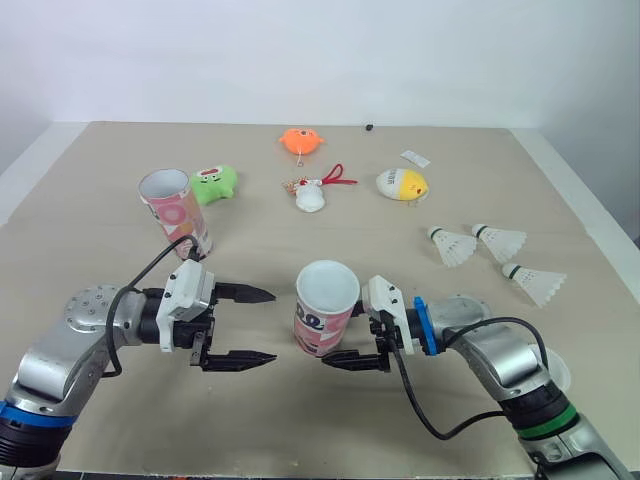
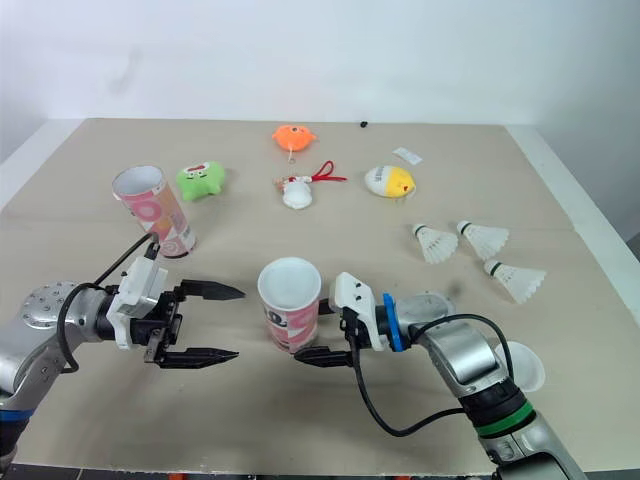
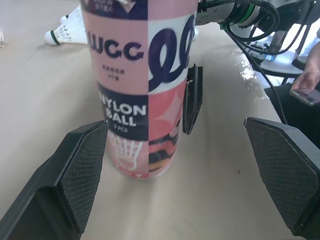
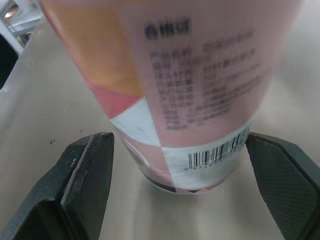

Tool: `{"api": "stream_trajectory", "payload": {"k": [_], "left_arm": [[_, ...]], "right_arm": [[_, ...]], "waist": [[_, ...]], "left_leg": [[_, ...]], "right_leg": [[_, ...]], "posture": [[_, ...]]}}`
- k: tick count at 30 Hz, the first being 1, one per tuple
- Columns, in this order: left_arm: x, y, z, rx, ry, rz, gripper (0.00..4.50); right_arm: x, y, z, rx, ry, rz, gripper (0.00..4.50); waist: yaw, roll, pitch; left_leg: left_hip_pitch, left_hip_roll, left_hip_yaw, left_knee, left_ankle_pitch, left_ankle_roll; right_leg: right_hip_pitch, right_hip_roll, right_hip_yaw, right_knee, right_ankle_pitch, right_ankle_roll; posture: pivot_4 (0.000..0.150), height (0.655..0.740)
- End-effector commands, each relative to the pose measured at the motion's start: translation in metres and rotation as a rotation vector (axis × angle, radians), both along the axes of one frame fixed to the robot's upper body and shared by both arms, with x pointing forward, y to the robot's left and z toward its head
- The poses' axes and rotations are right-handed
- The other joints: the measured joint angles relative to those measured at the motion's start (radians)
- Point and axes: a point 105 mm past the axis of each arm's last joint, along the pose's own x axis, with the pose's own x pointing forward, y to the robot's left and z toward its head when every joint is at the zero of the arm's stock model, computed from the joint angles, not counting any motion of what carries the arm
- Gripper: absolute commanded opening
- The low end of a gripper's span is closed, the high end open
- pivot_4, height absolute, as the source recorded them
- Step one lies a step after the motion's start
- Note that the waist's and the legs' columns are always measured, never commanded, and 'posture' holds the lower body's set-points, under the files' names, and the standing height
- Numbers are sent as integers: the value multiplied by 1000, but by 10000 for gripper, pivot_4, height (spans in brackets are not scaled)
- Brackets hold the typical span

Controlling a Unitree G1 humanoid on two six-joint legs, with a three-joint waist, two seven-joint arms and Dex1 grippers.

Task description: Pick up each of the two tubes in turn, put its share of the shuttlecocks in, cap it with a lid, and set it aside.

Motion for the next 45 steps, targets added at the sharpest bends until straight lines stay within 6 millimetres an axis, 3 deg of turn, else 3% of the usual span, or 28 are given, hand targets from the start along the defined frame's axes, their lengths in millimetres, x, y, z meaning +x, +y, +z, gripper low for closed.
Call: {"api": "stream_trajectory", "payload": {"k": [1, 10, 11, 15, 17, 22, 26, 28, 31, 33, 37, 41, 45], "left_arm": [[0, 6, 7, 3, -32, 18, 45000], [0, 12, 4, 24, -32, 40, 45000], [-1, 12, 4, 24, -33, 42, 45000], [-1, 12, 3, 26, -35, 46, 45000], [-1, 12, 2, 24, -36, 45, 45000], [3, 5, -2, 0, -33, 25, 45000], [8, -8, -5, -39, -37, 5, 45000], [13, -15, -7, -50, -50, 0, 45000], [21, -29, -4, -86, -90, -7, 45000], [28, -42, 4, -148, -126, 2, 45000], [42, -59, 14, -227, -149, 44, 45000], [63, -80, 25, -304, -141, 128, 45000], [68, -92, 35, -341, -125, 144, 45000]], "right_arm": [[0, 13, 12, 40, -38, 53, 44259], [3, 26, 14, 95, -5, 101, 44259], [3, 26, 14, 101, -1, 105, 38743], [6, 25, 19, 120, 0, 88, 27777], [7, 22, 24, 134, -1, 77, 24662], [12, 1, 57, 251, -5, 14, 24662], [34, -47, 104, 379, -110, -211, 24662], [50, -83, 128, 438, -191, -387, 24662], [77, -159, 154, 493, -319, -767, 24662], [87, -223, 163, 512, -388, -1073, 24662], [83, -302, 156, 488, -435, -1446, 24662], [72, -369, 125, 426, -414, -1801, 24662], [69, -385, 101, 426, -348, -1903, 24662]], "waist": [[0, 0, 0], [0, 0, 0], [0, 0, 0], [0, 0, 0], [0, 0, 0], [1, 0, 0], [4, 1, 1], [4, 1, 1], [4, 1, 1], [6, 1, 1], [-2, 3, 0], [-5, 4, -1], [-10, 5, -1]], "left_leg": [[0, 0, 0, 0, 0, 0], [0, 0, 0, 0, 1, -1], [0, 0, 0, 0, 1, -1], [0, 0, 0, 0, 1, -1], [0, 0, 0, 0, 1, -1], [0, 0, 0, 1, 1, -2], [0, -1, 0, 1, 1, -2], [0, -2, 0, 2, 1, -2], [0, -3, 0, 3, 1, -2], [0, -3, 0, 4, 2, -2], [-1, -6, 1, 4, 1, -2], [1, -6, 2, 2, 1, -1], [2, -8, 3, 2, 2, 0]], "right_leg": [[0, 0, 0, 0, 0, 0], [0, 0, 0, 1, 1, -1], [0, 0, 0, 1, 1, -1], [0, 0, 0, 1, 1, -1], [0, 0, 0, 1, 1, -2], [0, 0, 0, 1, 2, -2], [1, -1, 0, 1, 5, -4], [1, -2, 0, 1, 5, -3], [2, -2, 1, 0, 6, -2], [2, -2, 1, 0, 7, -2], [3, -4, 3, -1, 7, 0], [2, -3, 6, 0, 7, 0], [2, -4, 8, 0, 8, 1]], "posture": [[1500, 7323], [1500, 7323], [1500, 7323], [1500, 7323], [1500, 7323], [1500, 7323], [1500, 7323], [1500, 7323], [1500, 7323], [1500, 7323], [1500, 7323], [1500, 7323], [1500, 7323]]}}
